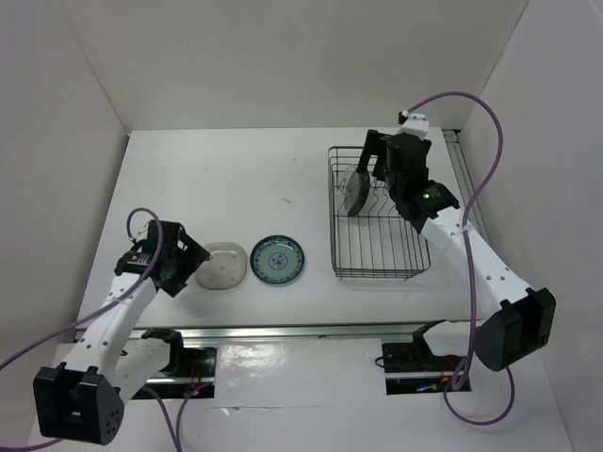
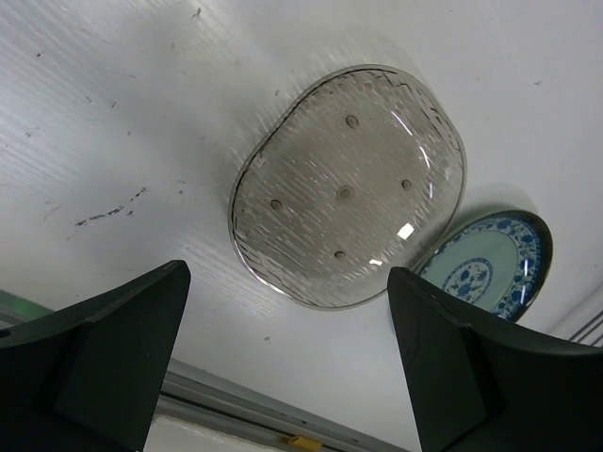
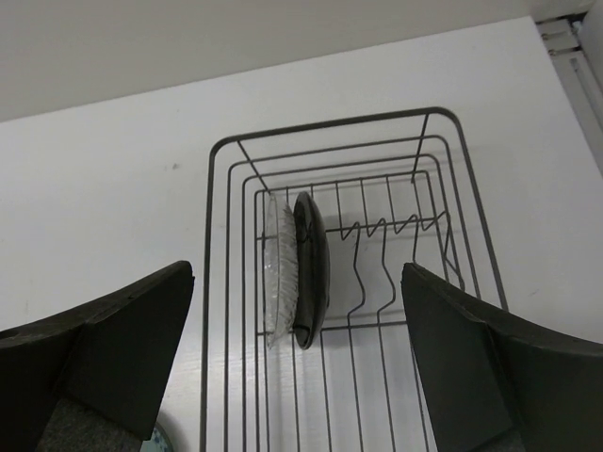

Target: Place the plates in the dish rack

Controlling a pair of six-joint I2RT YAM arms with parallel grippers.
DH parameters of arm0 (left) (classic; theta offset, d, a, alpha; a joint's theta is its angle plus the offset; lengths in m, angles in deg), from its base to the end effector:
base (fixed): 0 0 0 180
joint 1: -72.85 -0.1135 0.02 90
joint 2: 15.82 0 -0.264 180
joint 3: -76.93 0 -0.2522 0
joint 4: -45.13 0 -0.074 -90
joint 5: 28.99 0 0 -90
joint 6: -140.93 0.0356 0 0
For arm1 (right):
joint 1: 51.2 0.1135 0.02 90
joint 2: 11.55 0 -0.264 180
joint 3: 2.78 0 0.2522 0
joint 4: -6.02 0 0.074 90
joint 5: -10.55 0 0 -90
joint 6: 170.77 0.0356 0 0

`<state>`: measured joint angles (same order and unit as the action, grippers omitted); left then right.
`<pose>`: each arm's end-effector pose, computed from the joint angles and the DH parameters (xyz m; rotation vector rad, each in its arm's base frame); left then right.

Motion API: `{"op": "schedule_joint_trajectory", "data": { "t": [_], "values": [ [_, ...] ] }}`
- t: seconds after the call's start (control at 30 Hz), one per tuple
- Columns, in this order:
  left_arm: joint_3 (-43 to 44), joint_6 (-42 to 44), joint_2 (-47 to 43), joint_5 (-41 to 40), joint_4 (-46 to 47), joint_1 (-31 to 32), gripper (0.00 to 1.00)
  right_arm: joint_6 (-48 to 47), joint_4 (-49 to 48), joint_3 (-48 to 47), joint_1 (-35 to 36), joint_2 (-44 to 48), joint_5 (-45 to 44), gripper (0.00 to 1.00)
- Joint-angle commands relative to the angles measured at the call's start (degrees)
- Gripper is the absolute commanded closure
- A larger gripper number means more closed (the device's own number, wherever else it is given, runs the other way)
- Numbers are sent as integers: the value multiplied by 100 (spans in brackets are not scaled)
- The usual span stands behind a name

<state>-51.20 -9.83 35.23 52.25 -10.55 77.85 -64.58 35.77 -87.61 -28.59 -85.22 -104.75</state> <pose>0.1689 -0.0093 0.2331 -1.2388 2.2102 -0.2725 0.2771 0.0989 0.3818 0.1933 1.8534 0.0497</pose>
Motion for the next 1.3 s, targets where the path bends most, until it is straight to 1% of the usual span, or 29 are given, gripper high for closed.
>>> {"op": "schedule_joint_trajectory", "data": {
  "t": [0.0,0.1,0.17,0.2,0.33,0.37,0.53,0.57,0.67,0.73,0.87,0.93,0.97,1.03,1.1,1.13,1.2,1.23,1.27],
  "values": [
    [-215,-226,203,-66,77,-25,0,43,-298,67,86,107,314,2],
    [-602,-375,204,14,446,-25,3,43,-298,67,86,107,367,2],
    [-725,-446,256,14,500,-25,6,43,-298,67,86,107,446,2],
    [-726,-499,370,-47,552,-25,8,43,-298,67,86,168,447,2],
    [-796,-499,712,-363,667,-25,11,43,-412,119,86,221,500,2],
    [-796,-551,775,-364,667,-25,14,43,-412,119,86,221,500,2],
    [-858,-605,1205,-556,877,-25,14,43,-465,119,86,336,552,2],
    [-805,-605,1397,-557,878,-25,17,43,-465,172,86,397,552,2],
    [-700,-605,1662,-610,878,-25,17,148,-465,172,86,502,552,2],
    [-699,-605,1864,-610,948,-25,21,279,-535,224,86,634,605,2],
    [-594,-657,2128,-610,1001,-25,36,333,-685,330,86,793,798,2],
    [-594,-657,2129,-610,1001,-25,48,333,-685,330,86,845,798,2],
    [-594,-736,2129,-688,1001,-77,48,333,-685,330,86,845,798,2],
    [-594,-736,2129,-759,1001,-78,56,272,-685,278,86,907,798,2],
    [-594,-736,2067,-873,1001,-147,58,271,-685,278,86,1021,737,2],
    [-594,-658,2067,-874,1001,-226,76,219,-685,278,86,1021,737,2],
    [-454,-596,2067,-988,869,-297,97,218,-685,278,86,1083,737,2],
    [-453,-596,2128,-1049,790,-349,100,218,-685,278,86,1135,789,2],
    [-366,-544,2129,-1049,738,-350,100,218,-685,278,86,1135,790,2]
  ]
}}
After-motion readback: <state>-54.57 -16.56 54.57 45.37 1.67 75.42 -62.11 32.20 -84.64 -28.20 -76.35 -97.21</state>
